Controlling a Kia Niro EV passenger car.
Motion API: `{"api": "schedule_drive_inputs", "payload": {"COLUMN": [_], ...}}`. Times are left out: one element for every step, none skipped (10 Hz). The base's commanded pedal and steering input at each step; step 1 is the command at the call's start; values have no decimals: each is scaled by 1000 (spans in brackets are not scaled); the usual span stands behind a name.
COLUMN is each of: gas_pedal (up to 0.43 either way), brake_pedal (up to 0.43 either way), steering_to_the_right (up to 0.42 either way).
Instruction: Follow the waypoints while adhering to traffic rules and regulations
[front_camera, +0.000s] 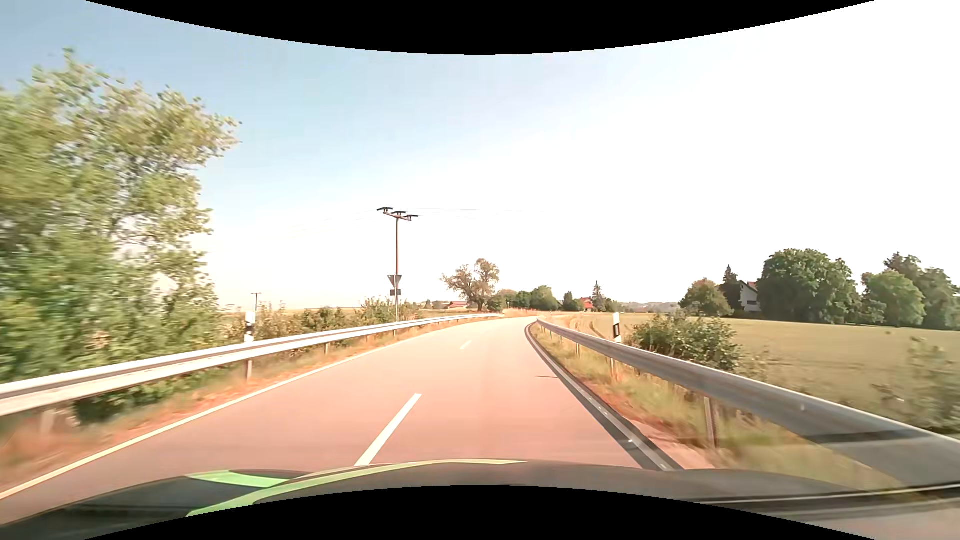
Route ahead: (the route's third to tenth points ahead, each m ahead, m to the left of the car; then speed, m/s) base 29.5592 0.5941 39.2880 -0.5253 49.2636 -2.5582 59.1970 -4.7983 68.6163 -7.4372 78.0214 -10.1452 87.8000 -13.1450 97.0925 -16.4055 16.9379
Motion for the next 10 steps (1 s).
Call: {"api": "schedule_drive_inputs", "payload": {"gas_pedal": [209, 209, 209, 209, 209, 209, 209, 209, 209, 209], "brake_pedal": [0, 0, 0, 0, 0, 0, 0, 0, 0, 0], "steering_to_the_right": [19, 19, 17, 16, 16, 15, 15, 15, 15, 16]}}
